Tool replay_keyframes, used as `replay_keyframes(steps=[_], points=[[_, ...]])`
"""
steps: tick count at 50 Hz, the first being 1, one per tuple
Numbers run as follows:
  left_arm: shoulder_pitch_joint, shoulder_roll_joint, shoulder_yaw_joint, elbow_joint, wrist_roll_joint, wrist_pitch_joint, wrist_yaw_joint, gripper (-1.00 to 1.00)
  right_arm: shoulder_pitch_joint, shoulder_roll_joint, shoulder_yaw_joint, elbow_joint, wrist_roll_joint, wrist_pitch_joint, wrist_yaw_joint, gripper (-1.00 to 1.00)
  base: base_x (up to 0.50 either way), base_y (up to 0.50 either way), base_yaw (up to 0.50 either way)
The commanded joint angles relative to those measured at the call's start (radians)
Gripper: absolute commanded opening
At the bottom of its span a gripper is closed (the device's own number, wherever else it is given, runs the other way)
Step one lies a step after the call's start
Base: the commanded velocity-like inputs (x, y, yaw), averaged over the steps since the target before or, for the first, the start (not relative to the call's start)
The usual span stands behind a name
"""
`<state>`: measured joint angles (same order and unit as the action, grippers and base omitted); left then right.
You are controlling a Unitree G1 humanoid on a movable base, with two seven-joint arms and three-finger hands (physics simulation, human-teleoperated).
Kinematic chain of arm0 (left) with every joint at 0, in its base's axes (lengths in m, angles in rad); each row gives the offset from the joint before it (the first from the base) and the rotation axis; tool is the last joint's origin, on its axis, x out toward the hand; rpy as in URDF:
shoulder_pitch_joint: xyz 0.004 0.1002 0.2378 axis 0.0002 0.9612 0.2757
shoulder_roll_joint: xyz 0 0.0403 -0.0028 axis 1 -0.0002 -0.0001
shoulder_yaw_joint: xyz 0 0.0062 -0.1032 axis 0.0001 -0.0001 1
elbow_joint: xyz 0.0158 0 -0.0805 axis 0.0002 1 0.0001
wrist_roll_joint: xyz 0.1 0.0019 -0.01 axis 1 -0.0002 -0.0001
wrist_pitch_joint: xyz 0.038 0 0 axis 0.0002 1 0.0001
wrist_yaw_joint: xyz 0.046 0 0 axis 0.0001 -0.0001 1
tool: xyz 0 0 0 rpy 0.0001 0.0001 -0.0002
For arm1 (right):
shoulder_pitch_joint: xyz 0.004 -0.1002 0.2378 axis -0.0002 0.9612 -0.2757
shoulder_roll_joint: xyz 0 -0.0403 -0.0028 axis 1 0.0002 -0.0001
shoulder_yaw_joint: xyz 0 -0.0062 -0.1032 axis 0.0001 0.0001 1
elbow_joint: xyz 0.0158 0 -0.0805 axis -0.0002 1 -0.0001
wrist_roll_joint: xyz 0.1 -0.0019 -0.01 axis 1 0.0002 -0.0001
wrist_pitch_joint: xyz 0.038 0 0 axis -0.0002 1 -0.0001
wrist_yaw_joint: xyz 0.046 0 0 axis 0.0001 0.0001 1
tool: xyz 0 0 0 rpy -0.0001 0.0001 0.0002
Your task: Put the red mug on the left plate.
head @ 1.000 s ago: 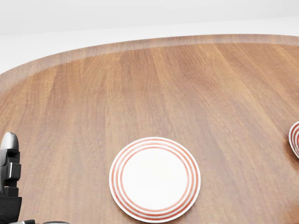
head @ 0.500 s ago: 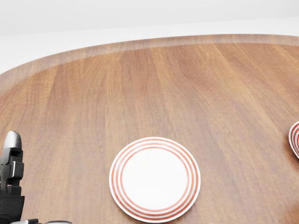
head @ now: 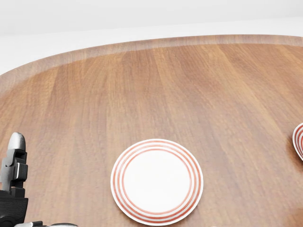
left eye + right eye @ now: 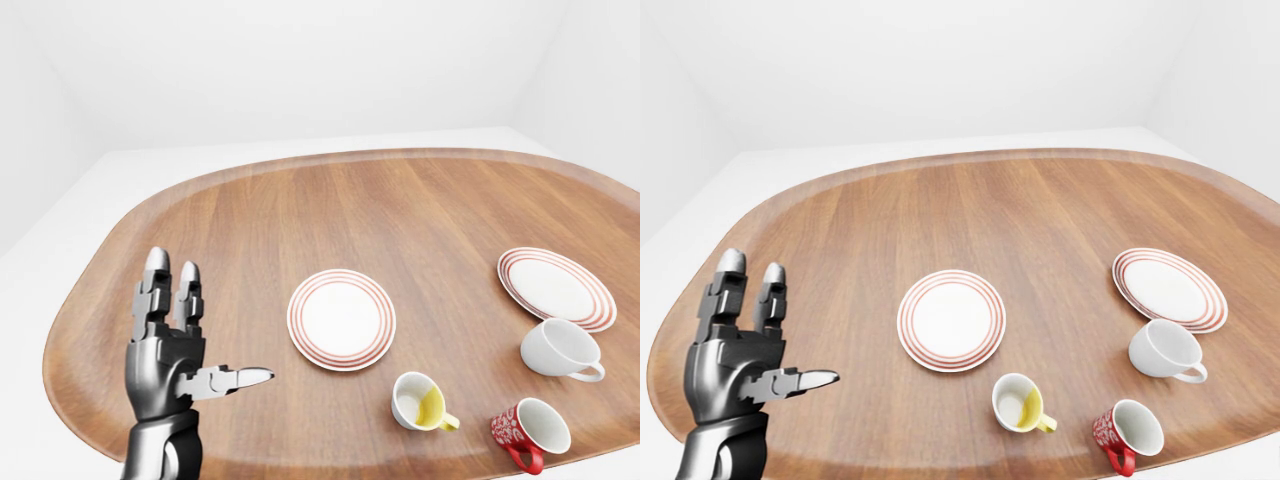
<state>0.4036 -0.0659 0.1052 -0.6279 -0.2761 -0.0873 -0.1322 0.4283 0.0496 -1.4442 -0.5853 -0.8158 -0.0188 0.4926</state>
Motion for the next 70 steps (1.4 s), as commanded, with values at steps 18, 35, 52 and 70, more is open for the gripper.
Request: replay_keyframes(steps=[18, 35, 52, 70], points=[[-0.001, 0.003, -0.003, 0.008, 0.002, 0.000, 0.002, 1.00, -0.062, 0.014, 0.319, -0.060, 0.019, -0.032, 0.110, 1.00, 0.00, 0.00, 0.00], [0.000, 0.004, -0.010, 0.005, 0.009, 0.000, 0.006, 1.00, -0.069, -0.054, 0.308, 0.080, 0.015, -0.032, 0.052, 1.00, 0.00, 0.00, 0.00], [-0.001, 0.010, -0.021, 0.002, 0.019, 0.000, 0.015, 1.00, -0.107, -0.194, 0.446, 0.295, 0.058, 0.051, 0.070, 1.00, 0.00, 0.00, 0.00], [-0.008, 0.012, -0.019, 0.007, 0.018, 0.000, 0.016, 1.00, -0.136, -0.178, 0.556, 0.158, -0.010, 0.106, 0.206, 1.00, 0.00, 0.00, 0.00]])
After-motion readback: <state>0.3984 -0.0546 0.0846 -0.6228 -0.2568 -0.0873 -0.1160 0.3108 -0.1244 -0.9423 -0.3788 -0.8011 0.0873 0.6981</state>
